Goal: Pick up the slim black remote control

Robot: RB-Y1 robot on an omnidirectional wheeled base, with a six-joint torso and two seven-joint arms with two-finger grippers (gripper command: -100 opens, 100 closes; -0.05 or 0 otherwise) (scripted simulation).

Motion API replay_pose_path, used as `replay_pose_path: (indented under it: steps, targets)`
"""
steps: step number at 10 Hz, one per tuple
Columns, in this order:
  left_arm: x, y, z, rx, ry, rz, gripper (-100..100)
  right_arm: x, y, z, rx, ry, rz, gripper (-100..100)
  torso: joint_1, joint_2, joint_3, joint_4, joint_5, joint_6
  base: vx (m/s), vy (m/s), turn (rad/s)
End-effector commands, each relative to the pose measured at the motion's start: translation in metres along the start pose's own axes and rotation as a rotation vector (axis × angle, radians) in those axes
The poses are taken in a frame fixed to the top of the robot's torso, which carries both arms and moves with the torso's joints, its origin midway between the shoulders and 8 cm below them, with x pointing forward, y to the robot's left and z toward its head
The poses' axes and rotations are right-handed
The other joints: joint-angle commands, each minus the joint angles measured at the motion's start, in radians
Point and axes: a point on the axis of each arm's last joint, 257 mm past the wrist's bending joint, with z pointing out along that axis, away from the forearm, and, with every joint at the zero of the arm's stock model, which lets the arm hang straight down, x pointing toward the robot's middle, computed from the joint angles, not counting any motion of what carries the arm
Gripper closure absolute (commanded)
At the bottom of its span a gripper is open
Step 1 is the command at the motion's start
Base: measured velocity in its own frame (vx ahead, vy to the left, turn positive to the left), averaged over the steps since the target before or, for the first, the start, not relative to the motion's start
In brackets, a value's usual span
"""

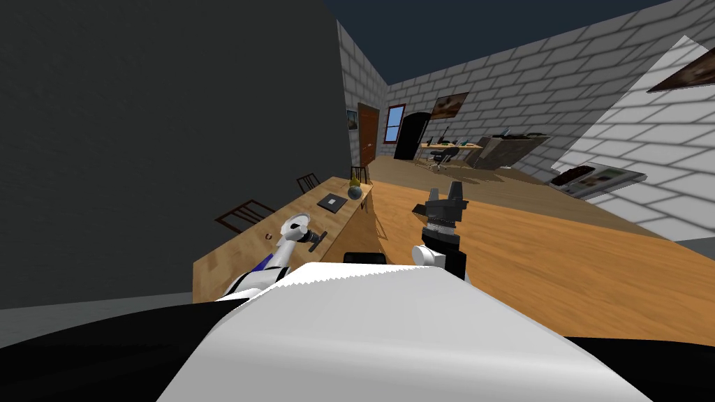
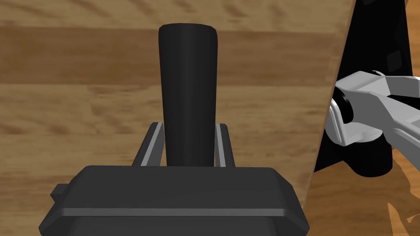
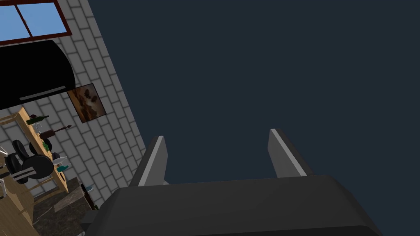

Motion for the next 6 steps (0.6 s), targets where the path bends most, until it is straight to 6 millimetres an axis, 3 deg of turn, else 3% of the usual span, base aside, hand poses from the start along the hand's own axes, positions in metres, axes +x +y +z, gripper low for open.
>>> replay_pose_path:
  steps: [1, 2, 3, 5, 6]
  targets:
    - [0.000, 0.000, 0.000, 0.000, 0.000, 0.000, 100, 0.000, 0.000, 0.000, 0.000, 0.000, 0.000, 0, 0.000, 0.000, 0.000, 0.000, 0.000, 0.000, 0.000, 0.000, 0.000]
    - [0.000, 0.000, 0.000, 0.000, 0.000, 0.000, 0, 0.000, 0.000, 0.000, 0.000, 0.000, 0.000, 0, 0.000, 0.000, 0.000, 0.000, 0.000, 0.000, 0.000, 0.000, 0.000]
    - [0.006, -0.008, -0.012, 0.001, 0.000, 0.000, 100, 0.000, 0.000, 0.000, 0.000, 0.000, 0.000, 0, 0.000, 0.000, 0.000, 0.000, 0.000, 0.000, -0.029, -0.017, -0.005]
    - [0.005, -0.009, -0.014, 0.004, 0.002, 0.002, 100, 0.000, 0.000, 0.000, 0.000, 0.000, 0.000, 0, -0.002, 0.003, 0.002, 0.001, -0.001, 0.000, -0.031, -0.019, 0.000]
    - [0.006, -0.009, -0.015, 0.002, 0.001, 0.001, 0, 0.000, 0.000, 0.000, 0.000, 0.000, 0.000, 0, -0.001, 0.002, 0.001, 0.000, 0.000, 0.000, 0.000, 0.000, 0.000]
